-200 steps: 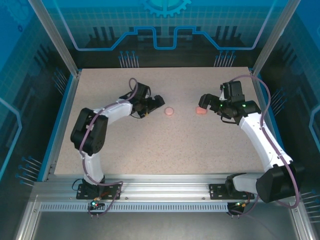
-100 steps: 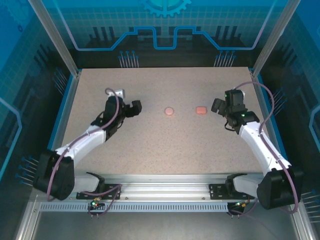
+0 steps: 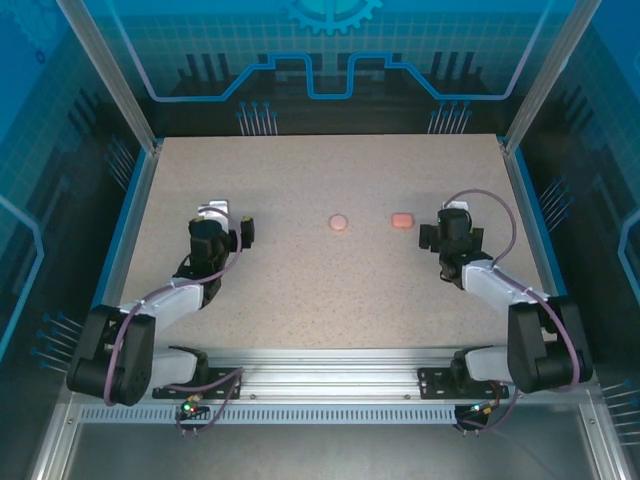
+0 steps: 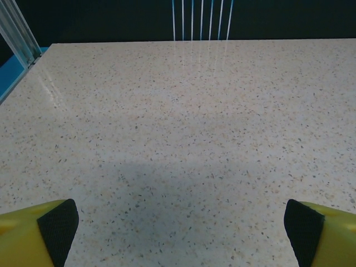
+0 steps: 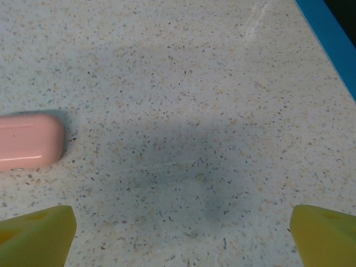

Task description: Insert wireless bluetooth earbuds into charging case

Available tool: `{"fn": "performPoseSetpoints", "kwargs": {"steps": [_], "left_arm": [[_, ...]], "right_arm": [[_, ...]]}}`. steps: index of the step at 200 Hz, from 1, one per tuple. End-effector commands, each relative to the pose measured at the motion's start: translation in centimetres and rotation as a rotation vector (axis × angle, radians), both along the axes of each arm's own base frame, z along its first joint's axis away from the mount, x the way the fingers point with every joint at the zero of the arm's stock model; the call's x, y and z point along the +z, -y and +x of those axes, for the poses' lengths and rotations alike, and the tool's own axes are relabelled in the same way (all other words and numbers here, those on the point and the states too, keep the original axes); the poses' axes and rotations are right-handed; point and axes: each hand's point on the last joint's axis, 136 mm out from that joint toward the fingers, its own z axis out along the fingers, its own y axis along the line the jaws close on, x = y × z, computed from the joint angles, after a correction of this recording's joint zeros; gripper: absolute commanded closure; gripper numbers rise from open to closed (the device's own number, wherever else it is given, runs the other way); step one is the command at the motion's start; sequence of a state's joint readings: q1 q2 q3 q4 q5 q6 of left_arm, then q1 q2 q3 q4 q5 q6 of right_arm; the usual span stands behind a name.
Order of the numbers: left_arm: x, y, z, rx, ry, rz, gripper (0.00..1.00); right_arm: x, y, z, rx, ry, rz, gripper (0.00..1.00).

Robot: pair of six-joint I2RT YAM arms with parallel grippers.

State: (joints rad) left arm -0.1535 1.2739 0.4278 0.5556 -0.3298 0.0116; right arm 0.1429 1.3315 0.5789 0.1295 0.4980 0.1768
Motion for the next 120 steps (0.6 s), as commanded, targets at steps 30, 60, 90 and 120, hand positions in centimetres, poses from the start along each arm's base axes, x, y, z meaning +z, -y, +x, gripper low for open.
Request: {"fn": "performPoseSetpoints", "kwargs": {"steps": [30,60,90,120], "left_arm": [[-2.5,-0.3,-0.2,-0.069,0.109,-0.024,0.01],[-4.0,0.3,1.2,-0.125,0.03,-0.042,0.01],[-4.3,-0.2,1.9,-0.148,-0.019,-0.109,0.01],[-4.4,-0.8,2.0,-0.134,-0.027,-0.146,0.01]], "right_arm": [[2.2,-0.9,2.1,0.131,0.32,0.026,0.0],[0.6,-3.0,3.0,0.267,0.336,0.046,0.0],[-0.2,-3.2,3.5,0.3,0.259,0.088,0.0],[-0.1,-3.4,3.6,0.295,0.27,0.07,0.0]]}}
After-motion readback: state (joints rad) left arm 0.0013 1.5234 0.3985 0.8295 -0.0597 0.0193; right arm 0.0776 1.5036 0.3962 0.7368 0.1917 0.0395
